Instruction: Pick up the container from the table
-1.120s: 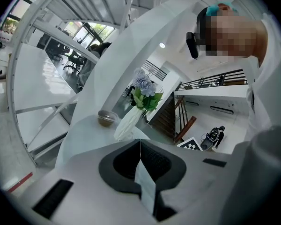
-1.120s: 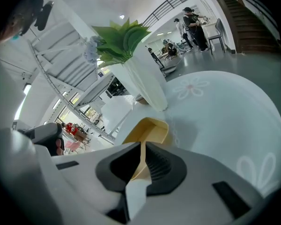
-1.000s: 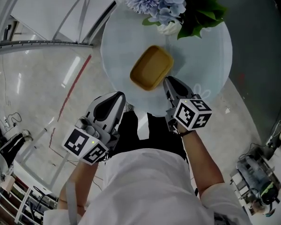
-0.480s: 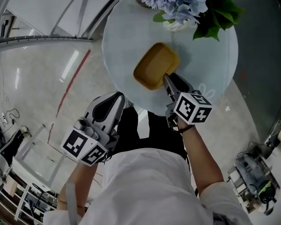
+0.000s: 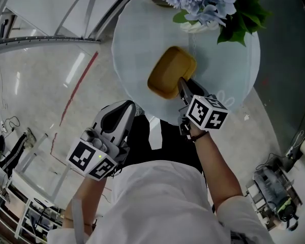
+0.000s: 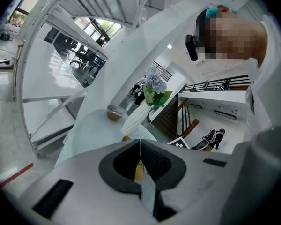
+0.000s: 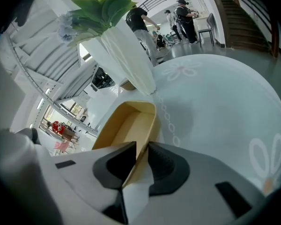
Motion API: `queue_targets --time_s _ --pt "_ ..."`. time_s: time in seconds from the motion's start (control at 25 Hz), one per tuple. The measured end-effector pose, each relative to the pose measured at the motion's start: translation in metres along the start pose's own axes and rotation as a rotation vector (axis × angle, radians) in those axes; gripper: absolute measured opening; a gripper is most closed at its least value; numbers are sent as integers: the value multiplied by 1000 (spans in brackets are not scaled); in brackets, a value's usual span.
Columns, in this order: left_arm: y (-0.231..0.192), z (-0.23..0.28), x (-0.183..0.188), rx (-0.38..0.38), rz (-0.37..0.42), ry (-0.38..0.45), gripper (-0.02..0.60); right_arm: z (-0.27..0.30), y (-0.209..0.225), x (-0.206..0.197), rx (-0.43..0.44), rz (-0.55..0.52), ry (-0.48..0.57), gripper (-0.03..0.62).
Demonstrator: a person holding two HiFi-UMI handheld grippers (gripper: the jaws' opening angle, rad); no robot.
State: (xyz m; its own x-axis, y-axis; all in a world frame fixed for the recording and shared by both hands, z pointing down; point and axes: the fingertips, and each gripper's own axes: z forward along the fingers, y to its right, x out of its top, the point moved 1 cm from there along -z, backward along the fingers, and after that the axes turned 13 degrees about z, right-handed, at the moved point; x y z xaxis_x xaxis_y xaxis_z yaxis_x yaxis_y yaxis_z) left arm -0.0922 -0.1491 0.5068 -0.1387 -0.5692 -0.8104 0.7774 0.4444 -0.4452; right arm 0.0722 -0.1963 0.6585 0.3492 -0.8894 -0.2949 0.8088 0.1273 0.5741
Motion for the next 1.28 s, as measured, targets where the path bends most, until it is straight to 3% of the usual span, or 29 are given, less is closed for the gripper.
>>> queue_targets --time_s 0.2,0.64,1.28 --pt "2 -2 0 -3 6 4 21 -2 1 1 -16 18 19 38" --pt "14 -6 14 -15 46 25 21 -26 -13 13 45 -6 66 32" --pt "39 -29 71 -28 148 117 21 -100 -63 56 145 -42 203 32"
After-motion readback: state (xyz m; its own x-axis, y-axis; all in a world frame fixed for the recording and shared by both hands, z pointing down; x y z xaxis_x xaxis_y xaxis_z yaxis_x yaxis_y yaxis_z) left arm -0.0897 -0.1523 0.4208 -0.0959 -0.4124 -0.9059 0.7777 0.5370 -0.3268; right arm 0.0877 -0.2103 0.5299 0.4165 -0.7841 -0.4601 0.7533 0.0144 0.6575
